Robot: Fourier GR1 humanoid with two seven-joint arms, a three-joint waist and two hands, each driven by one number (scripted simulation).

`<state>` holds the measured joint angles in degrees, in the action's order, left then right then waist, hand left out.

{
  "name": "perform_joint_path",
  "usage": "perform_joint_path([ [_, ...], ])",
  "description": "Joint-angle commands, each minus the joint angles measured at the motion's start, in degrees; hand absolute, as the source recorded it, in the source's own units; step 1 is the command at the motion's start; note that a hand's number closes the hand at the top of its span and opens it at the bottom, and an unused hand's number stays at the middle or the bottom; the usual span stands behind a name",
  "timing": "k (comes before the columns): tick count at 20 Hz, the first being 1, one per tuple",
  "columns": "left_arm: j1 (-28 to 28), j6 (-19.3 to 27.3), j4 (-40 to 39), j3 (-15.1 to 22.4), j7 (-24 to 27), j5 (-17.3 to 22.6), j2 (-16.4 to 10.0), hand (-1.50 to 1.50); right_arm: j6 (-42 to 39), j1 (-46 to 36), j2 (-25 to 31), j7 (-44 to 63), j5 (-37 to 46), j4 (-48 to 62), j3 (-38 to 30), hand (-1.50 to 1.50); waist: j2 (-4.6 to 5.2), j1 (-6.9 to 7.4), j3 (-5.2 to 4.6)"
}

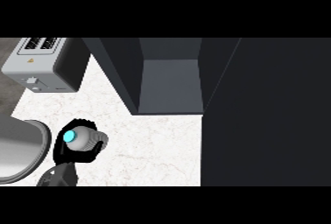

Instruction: Pick up the bottled water, place it into the cabinet and close the cabinet

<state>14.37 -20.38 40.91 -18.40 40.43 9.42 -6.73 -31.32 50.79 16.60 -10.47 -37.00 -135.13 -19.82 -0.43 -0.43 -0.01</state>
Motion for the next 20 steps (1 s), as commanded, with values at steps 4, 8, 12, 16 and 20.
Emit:
perform_joint_path([
  [4,-1.81,4.11,14.55,5.23,-9.65,0.17,5.87,1.5,1.96,4.26,-1.78,2.63,-5.1,-10.33,-1.13,-1.5,-0.14,0.27,0.05],
  [8,-1.19,12.36,19.06,13.49,-12.66,3.96,6.65,1.5,2.18,3.33,0.25,3.0,-6.51,-11.95,-0.8,-1.5,-0.08,-0.05,-0.03],
  [12,-0.49,21.37,27.6,21.18,-18.95,6.01,6.7,1.5,4.41,1.07,0.74,3.67,-5.75,-10.17,-0.55,-1.5,0.0,0.3,-0.02],
  [16,4.51,31.1,27.93,27.54,-19.87,8.24,6.72,1.5,1.75,1.98,1.27,2.7,-6.87,-9.42,-1.2,-1.5,0.18,-0.85,-0.05],
  [20,5.15,39.82,30.26,32.85,-20.31,7.79,6.73,1.5,2.47,3.39,2.37,3.41,-10.23,-11.25,-3.89,-1.5,0.15,-0.99,-0.08],
])
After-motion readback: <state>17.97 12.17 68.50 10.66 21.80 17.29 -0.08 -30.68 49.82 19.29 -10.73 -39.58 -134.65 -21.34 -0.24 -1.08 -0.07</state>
